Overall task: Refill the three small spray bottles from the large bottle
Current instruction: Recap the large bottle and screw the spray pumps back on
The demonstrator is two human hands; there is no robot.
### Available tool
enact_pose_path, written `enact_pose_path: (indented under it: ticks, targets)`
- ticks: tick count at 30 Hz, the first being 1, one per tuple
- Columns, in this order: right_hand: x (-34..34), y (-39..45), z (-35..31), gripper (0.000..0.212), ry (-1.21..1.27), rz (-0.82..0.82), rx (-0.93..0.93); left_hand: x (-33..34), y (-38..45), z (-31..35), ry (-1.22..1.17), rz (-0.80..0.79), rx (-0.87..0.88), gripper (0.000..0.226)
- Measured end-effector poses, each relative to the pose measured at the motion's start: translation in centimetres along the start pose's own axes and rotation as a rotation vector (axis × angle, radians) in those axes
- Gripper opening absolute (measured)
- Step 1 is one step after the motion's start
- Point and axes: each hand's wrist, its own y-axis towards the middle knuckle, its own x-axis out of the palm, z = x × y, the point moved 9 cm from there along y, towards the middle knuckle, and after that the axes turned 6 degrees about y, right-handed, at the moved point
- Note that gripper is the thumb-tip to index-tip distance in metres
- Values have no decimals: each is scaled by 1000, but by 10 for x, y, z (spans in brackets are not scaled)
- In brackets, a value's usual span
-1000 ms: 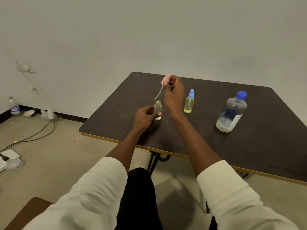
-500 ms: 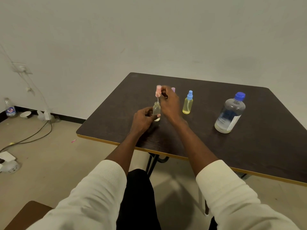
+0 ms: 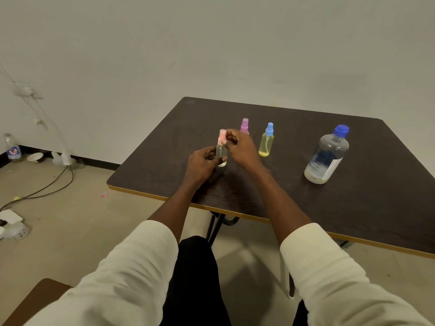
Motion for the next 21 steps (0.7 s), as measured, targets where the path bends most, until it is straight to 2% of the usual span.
enact_pose_path:
  ticks: [6, 10, 15, 21]
  targets:
    - [-3, 3, 3, 16, 32, 61, -6, 0, 1, -2, -11, 6, 2, 40]
    - [0, 1, 5, 26, -11, 43, -33, 2, 1, 0, 0, -3, 10, 41]
    - [0, 2, 7, 25, -56, 66, -37, 2, -1, 1, 22, -9, 33, 40]
    - [5, 1, 15, 47, -41, 36, -23, 0, -2, 2, 14, 13, 44, 25]
